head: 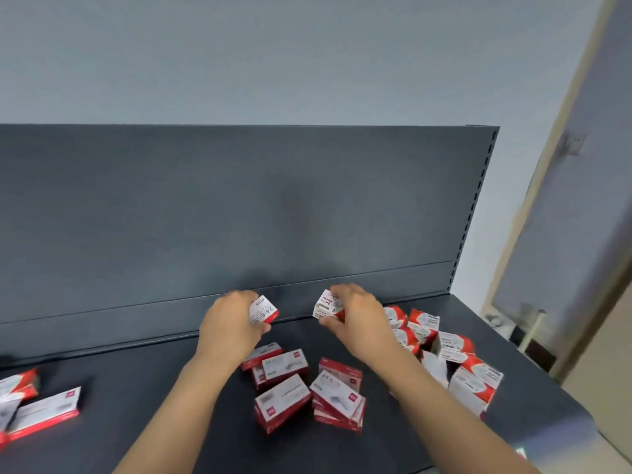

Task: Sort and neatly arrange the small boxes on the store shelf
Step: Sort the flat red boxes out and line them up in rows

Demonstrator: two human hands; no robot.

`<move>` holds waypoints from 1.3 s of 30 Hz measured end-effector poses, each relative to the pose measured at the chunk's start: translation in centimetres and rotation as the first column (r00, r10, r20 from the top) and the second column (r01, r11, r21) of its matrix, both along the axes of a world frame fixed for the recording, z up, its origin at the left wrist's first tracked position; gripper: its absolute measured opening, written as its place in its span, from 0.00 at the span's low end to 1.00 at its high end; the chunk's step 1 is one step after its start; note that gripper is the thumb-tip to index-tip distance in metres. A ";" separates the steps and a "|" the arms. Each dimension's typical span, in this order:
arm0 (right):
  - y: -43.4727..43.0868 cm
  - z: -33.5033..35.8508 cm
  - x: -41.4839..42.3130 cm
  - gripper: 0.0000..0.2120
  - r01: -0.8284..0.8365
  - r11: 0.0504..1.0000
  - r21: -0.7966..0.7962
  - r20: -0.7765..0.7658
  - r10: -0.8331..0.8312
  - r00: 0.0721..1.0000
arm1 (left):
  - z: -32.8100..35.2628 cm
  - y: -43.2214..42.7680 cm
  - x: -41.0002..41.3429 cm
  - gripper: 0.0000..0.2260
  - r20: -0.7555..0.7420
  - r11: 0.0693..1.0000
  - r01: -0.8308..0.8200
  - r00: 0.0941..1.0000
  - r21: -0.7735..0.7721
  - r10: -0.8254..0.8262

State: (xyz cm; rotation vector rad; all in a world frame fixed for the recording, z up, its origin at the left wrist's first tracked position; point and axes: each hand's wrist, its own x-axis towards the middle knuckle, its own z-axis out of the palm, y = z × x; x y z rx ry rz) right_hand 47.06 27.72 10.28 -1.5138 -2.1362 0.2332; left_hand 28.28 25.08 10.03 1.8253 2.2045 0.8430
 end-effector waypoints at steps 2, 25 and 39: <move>1.4 -0.3 3.6 0.21 0.038 0.999 -0.024 0.032 -0.037 0.999 | -0.4 1.4 2.7 0.10 -0.016 0.999 0.009 1.000 -0.039 -0.010; 6.5 -3.2 8.2 0.30 0.065 0.997 -0.042 0.140 -0.059 0.988 | -2.4 2.3 4.9 0.21 -0.202 0.924 -0.126 0.978 -0.360 0.055; -0.5 -0.9 -14.1 0.32 -0.392 0.920 0.015 0.125 0.387 0.913 | -0.9 -8.3 -10.6 0.27 -0.285 0.933 -0.359 0.897 -0.018 0.339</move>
